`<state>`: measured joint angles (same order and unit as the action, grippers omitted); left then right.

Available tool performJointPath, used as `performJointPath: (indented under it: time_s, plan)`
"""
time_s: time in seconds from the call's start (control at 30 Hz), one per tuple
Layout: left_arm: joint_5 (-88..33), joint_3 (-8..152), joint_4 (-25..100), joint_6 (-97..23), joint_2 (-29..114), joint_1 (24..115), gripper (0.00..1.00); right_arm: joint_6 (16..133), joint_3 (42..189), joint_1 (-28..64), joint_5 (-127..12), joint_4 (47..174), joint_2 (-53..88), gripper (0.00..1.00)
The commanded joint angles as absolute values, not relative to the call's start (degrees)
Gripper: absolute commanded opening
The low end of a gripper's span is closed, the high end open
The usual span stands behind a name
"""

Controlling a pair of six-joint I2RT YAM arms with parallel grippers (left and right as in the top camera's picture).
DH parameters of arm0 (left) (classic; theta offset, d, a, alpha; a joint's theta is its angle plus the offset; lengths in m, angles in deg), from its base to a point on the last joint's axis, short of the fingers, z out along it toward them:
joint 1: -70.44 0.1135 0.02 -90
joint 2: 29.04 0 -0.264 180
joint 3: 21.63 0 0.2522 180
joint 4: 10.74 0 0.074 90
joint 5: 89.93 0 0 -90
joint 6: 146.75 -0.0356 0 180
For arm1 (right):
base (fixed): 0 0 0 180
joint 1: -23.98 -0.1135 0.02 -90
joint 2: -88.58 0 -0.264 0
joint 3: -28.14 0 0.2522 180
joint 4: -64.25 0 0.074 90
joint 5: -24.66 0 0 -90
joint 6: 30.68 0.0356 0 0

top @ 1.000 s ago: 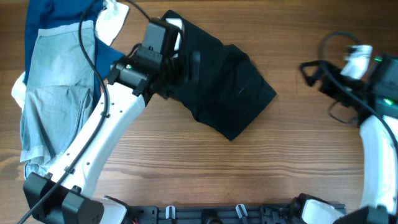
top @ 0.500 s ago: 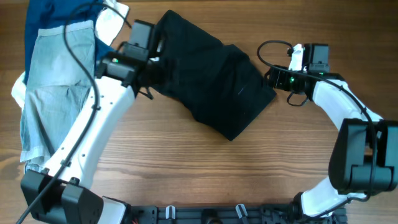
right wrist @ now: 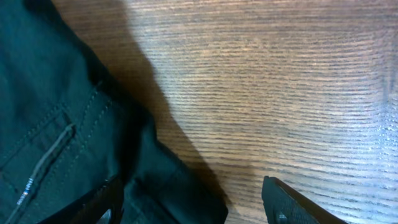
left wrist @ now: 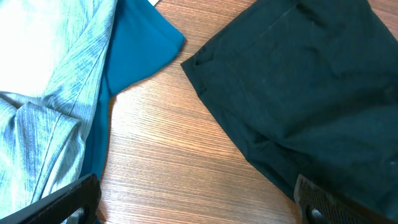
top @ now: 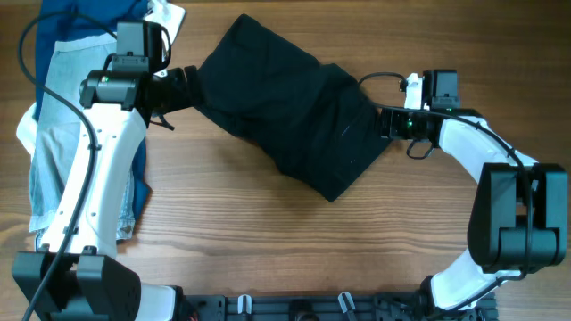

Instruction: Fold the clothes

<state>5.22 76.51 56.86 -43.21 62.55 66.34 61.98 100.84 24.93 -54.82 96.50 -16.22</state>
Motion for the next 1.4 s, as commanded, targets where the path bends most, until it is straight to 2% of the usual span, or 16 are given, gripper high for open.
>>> performJointPath:
  time_s: [0.0,0.2,0.37,0.57,0.6,0.63,0.67,0.7,0.73,0.9,1.1,1.37]
  plan:
    - [5.96,76.36,56.91,-44.57,62.83,66.76,1.0,59.79,99.57,24.91,-56.32,94.9,-17.48,0.66]
    - [5.96,76.36,56.93,-44.57,62.83,66.76,1.0,59.31,99.51,24.89,-54.73,95.27,-18.27,0.61]
    - [5.94,76.36,56.93,-44.55,62.83,66.76,1.0,59.26,99.51,24.78,-51.39,97.52,-19.12,0.53]
    - [5.94,76.36,56.91,-44.55,62.83,66.76,1.0,59.44,99.51,22.18,-47.23,97.83,-19.69,0.53]
    - [5.96,76.36,56.93,-44.57,62.83,66.76,1.0,59.46,99.51,21.68,-47.23,97.81,-19.78,0.48]
    - [5.94,76.36,56.95,-44.57,62.83,66.76,1.0,59.53,99.51,21.28,-47.25,97.83,-19.78,0.29]
    - [5.94,76.36,57.06,-44.55,62.83,66.76,1.0,59.92,99.53,21.13,-47.25,97.83,-19.76,0.14]
    - [5.94,76.36,57.17,-44.55,62.83,66.76,1.0,61.01,99.55,21.15,-47.28,97.81,-19.67,0.06]
    - [5.96,76.36,57.32,-44.55,62.83,66.76,1.0,61.54,99.75,21.22,-47.21,98.11,-19.32,0.04]
    - [5.94,76.36,57.39,-44.57,62.83,66.76,1.0,65.52,104.64,21.28,-47.23,105.24,-12.15,0.04]
    - [5.99,76.36,57.3,-45.35,62.83,66.76,1.0,68.18,120.51,21.44,-47.73,118.02,0.35,0.04]
    - [6.42,76.36,57.06,-46.58,62.72,67.11,1.0,71.09,135.94,21.74,-56.5,128.71,7.63,0.04]
